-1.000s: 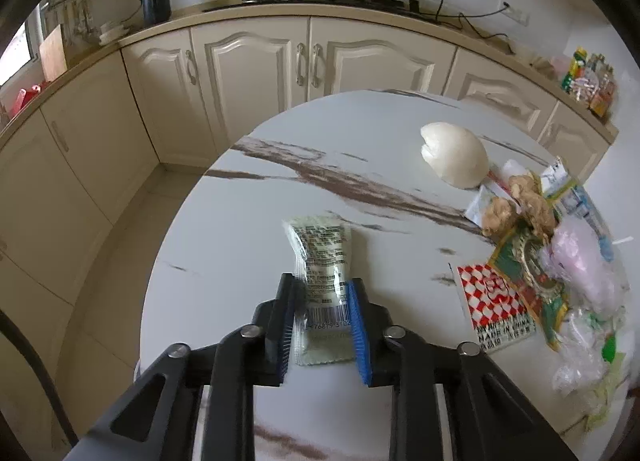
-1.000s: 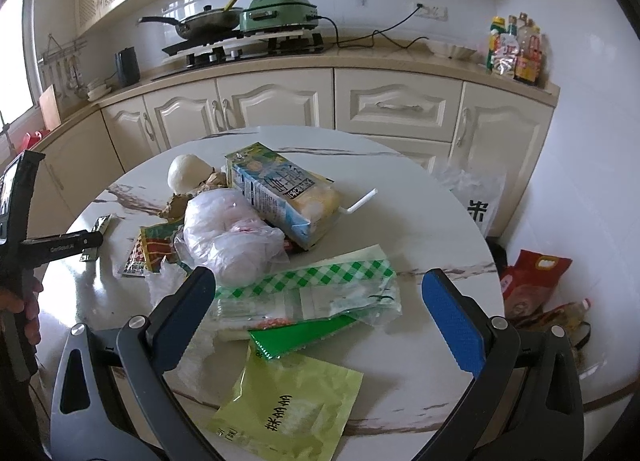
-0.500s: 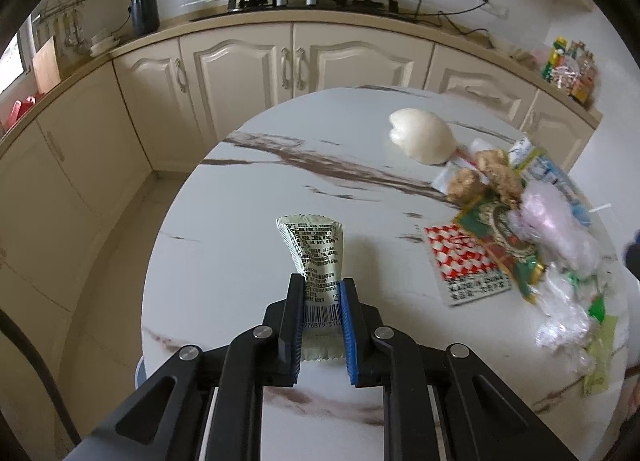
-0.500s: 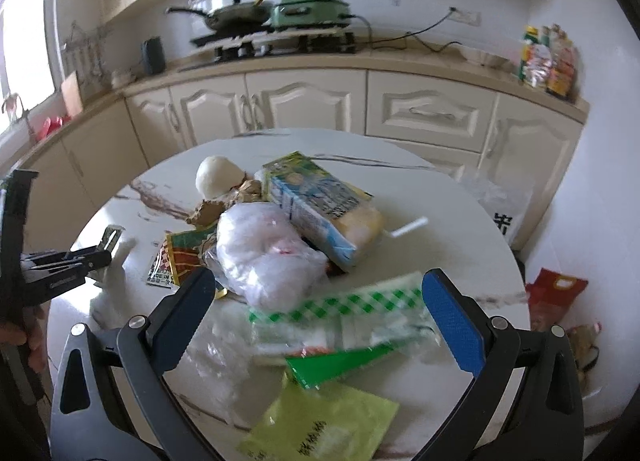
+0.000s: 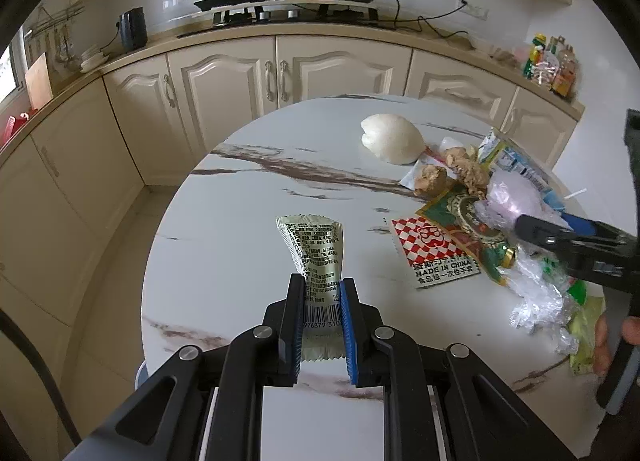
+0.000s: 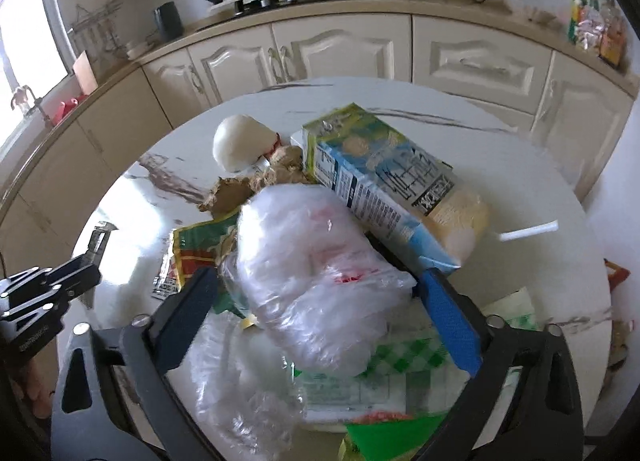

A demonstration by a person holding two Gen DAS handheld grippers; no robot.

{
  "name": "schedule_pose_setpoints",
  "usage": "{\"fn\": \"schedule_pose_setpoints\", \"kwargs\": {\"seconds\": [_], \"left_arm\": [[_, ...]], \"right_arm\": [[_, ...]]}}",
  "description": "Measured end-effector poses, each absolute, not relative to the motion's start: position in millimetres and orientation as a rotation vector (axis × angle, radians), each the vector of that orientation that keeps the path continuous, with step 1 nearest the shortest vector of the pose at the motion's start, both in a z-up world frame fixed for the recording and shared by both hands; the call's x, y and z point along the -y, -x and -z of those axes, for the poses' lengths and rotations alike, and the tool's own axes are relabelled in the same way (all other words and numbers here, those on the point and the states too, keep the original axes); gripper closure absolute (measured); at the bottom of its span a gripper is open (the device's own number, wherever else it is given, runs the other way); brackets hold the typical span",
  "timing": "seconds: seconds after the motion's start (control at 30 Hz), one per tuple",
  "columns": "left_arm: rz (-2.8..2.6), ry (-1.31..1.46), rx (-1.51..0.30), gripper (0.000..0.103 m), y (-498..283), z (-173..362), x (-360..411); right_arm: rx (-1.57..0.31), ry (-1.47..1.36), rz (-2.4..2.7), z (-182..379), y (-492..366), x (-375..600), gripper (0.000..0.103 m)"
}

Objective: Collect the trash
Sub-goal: 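Grasp the white plastic bag bundle with the right gripper and lift it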

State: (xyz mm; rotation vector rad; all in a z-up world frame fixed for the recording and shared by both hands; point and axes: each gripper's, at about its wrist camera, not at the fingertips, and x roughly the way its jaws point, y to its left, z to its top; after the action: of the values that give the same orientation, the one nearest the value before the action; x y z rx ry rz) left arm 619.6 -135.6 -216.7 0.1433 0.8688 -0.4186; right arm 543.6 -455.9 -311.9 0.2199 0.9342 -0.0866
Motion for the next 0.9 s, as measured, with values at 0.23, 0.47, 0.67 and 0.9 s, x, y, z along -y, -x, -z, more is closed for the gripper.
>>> {"fn": "schedule_pose_setpoints", "kwargs": {"seconds": [0.23,0.47,0.67,0.9], "left_arm": [[0.428,-0.131,-0.868,0.090,-616,213,130],[0.431,-0.104,-0.845,0.090,-601,195,117],[0.418,-0.037,-0.780,0.090,-570,164,72],[0.267,0.038,-0.749,0.089,-531,154,-38]], "right_arm": [[-0.883,-0.225,0.068,312,-533,458,0.041],[-0.817,-0.196,0.065,287,-515,447,0.044],[-0.655,-0.190,0.032,222,-479,410,0.044],[-0.572,-0.152,-0.198,191,-472,286,0.043]]}}
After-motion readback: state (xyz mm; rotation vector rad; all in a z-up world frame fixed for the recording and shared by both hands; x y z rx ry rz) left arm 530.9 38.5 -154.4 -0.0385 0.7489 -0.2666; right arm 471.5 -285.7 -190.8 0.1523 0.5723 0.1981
